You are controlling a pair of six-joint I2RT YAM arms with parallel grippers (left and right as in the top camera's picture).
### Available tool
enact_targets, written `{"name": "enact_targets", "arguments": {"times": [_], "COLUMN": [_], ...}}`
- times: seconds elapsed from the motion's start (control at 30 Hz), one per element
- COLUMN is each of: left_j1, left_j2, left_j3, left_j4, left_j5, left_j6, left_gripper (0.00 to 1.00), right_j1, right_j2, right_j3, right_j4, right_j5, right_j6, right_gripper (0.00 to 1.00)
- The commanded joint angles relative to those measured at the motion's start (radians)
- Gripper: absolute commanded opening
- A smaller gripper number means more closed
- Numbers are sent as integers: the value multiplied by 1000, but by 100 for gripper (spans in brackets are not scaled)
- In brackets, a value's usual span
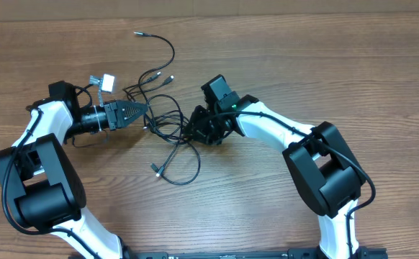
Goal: Untangle cables
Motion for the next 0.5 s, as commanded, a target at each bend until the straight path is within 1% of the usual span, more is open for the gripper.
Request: {"name": "enact_targets", "arguments": {"times": [0.0, 0.03, 0.13, 0.2, 0.23, 0.27, 0.33, 0.37, 0.47], "left_j1": [8, 8, 8, 8, 8, 9, 14, 21, 38], "left_j2": [3, 3, 3, 3, 3, 3, 3, 3, 3], "left_j3": [-8, -8, -8, -8, -8, -8, -8, -8, -10], "left_j4": [-2, -2, -2, -2, -3, -3, -3, -4, -13], "left_j5": [33, 33, 32, 28, 24, 21, 18, 18, 19], "left_j6": [19, 19, 19, 19, 18, 10, -3, -4, -4], "left_gripper": [4, 4, 4, 4, 4, 4, 4, 4, 4], "right_j1": [5, 6, 5, -14, -35, -64, -134, -192, -282], "right_j2": [-1, -1, -1, -2, -4, -10, -29, -44, -62], "right_j3": [13, 13, 13, 13, 15, 16, 16, 16, 16], "right_j4": [8, 8, -45, -87, -133, -190, -292, -356, -445], "right_j5": [19, 37, 122, 142, 142, 145, 154, 161, 161], "right_j6": [6, -2, -17, -129, -208, -257, -301, -336, -410], "right_gripper": [21, 18, 4, 4, 4, 4, 4, 4, 4]}}
